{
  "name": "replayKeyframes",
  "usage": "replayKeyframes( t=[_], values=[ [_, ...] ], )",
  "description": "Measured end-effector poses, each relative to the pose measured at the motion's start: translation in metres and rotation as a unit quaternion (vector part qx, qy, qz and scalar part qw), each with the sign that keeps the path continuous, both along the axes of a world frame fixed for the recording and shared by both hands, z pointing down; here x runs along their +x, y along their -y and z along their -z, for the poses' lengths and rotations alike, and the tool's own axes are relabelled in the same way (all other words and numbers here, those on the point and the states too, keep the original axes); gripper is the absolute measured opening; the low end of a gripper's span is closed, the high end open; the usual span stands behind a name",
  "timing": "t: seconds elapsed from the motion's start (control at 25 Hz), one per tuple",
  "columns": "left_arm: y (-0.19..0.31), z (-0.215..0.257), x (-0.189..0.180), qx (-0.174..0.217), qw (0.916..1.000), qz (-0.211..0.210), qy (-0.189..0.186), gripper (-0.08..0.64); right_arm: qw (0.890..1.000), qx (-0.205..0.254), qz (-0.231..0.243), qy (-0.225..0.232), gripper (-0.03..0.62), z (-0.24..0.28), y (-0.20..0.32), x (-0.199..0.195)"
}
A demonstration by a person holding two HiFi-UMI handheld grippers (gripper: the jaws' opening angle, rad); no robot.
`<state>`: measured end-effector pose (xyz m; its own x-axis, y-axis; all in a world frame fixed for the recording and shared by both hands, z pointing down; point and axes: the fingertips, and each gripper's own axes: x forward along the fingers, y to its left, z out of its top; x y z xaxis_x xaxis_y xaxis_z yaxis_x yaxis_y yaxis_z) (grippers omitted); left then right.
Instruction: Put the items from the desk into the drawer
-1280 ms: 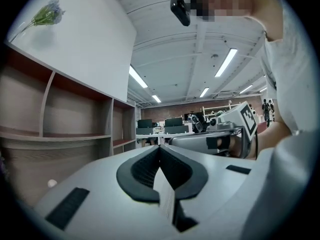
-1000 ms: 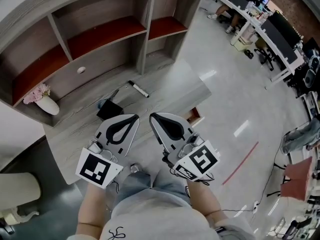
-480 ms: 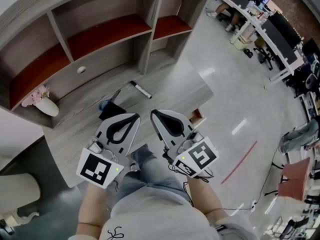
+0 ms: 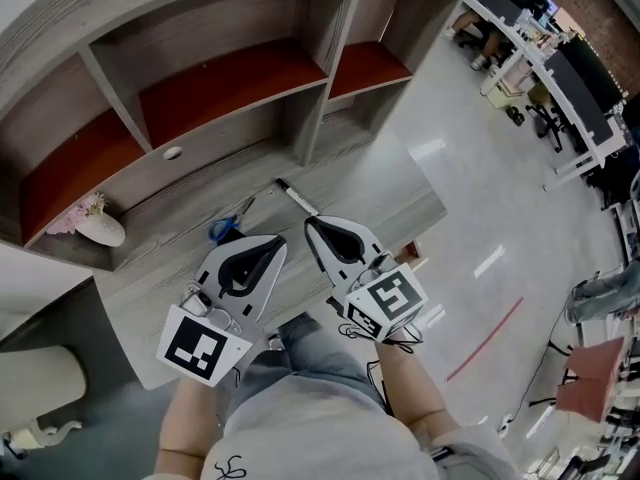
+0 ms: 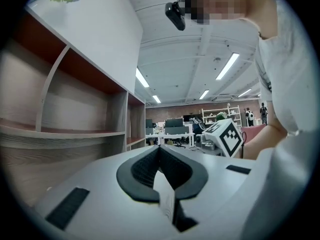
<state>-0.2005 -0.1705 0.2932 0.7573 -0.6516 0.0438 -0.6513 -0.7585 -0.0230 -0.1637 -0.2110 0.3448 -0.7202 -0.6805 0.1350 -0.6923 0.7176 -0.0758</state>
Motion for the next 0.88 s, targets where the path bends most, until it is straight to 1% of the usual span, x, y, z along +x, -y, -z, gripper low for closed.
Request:
replayKeyframes(
  t=[0.2,0.28,0.44,0.64,0.88],
  values=[
    [0.026,-0.008,-0.004,-0.009,1.0,0.004,-0.002,0.005,0.999,-0.037,0.001,-0.029,0.012,-0.036,0.039,0.0],
    [0.034,-0.01,-0.006,-0.016,0.9998,0.006,-0.004,0.005,0.998,-0.052,0.001,-0.045,0.025,-0.052,0.053,0.002],
    [0.05,-0.02,-0.01,-0.024,0.9997,0.009,0.003,0.005,0.993,-0.082,-0.001,-0.082,0.057,-0.085,0.079,0.005],
    [0.064,-0.029,-0.015,-0.034,0.9993,0.015,0.003,0.005,0.984,-0.126,0.005,-0.127,0.075,-0.126,0.1,0.005],
    [0.069,-0.035,-0.013,-0.037,0.9992,0.013,0.009,0.005,0.967,-0.176,0.014,-0.182,0.089,-0.173,0.112,0.008]
  ],
)
